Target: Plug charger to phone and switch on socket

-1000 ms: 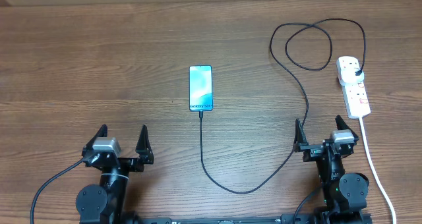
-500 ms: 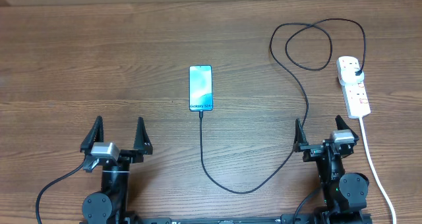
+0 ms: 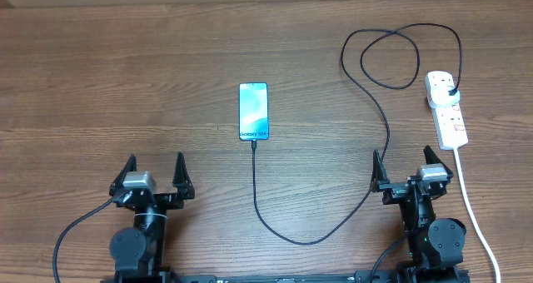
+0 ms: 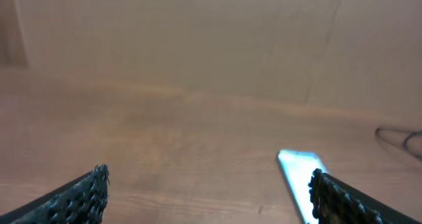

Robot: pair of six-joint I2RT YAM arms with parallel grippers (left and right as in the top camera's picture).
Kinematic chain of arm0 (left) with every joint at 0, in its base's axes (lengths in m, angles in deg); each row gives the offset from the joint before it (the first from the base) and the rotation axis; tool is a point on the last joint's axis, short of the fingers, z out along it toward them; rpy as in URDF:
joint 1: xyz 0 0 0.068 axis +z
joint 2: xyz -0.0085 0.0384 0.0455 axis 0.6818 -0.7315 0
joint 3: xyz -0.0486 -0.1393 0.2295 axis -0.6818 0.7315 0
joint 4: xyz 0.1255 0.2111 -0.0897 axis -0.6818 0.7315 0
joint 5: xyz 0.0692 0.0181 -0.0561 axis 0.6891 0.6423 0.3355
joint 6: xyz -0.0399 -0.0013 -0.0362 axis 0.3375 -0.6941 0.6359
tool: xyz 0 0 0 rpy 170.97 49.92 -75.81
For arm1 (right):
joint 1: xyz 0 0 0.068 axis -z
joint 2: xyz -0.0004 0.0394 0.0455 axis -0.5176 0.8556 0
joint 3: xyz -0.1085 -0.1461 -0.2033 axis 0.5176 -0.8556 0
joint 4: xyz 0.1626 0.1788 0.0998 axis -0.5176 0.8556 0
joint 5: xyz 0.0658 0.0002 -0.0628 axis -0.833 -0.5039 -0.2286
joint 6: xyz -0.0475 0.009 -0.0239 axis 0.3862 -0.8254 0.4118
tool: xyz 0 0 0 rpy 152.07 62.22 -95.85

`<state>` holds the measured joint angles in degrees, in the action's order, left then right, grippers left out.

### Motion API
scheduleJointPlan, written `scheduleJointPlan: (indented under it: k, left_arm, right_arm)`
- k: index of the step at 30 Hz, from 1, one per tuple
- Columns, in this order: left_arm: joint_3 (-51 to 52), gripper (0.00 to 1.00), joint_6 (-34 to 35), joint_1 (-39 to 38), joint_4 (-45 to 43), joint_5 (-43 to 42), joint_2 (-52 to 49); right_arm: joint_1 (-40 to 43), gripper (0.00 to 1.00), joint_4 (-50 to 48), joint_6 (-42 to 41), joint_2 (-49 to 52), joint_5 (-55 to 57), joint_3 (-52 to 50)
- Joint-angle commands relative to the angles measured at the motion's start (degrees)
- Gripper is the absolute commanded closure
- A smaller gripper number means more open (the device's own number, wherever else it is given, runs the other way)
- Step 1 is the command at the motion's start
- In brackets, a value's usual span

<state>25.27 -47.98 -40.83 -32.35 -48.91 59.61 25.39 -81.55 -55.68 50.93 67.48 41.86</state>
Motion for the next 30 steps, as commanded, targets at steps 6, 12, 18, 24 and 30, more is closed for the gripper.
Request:
scheduleJointPlan:
  k: [6,12,18,24,30]
  left_arm:
    - [0.22,0.0,-5.84,0.35,0.9,3.28,0.57]
    - [0.22,0.0,-9.03,0.44,0.96,3.28,0.57]
    - [0.22,0.0,-8.96,0.44,1.01,3.04,0.57]
    - [0.2,0.0,-8.96,0.46,0.94,2.86,0.57]
    - [0.22,0.0,-8.96,0.46,0.94,2.86,0.55]
  right_arm:
    - [-0.48,0.0,-0.15,-0.55,-0.42,0.22,-0.61]
    - [-0.48,0.0,-0.15,-0.55,-0.42,0.22,-0.61]
    - [-0.48,0.0,-0.15,-0.55,-0.42,0.22,-0.61]
    - [-0.48,0.0,-0.15,-0.55,-0.42,0.22,-0.61]
    - [-0.48,0.0,-0.15,-0.55,-0.42,0.22,-0.61]
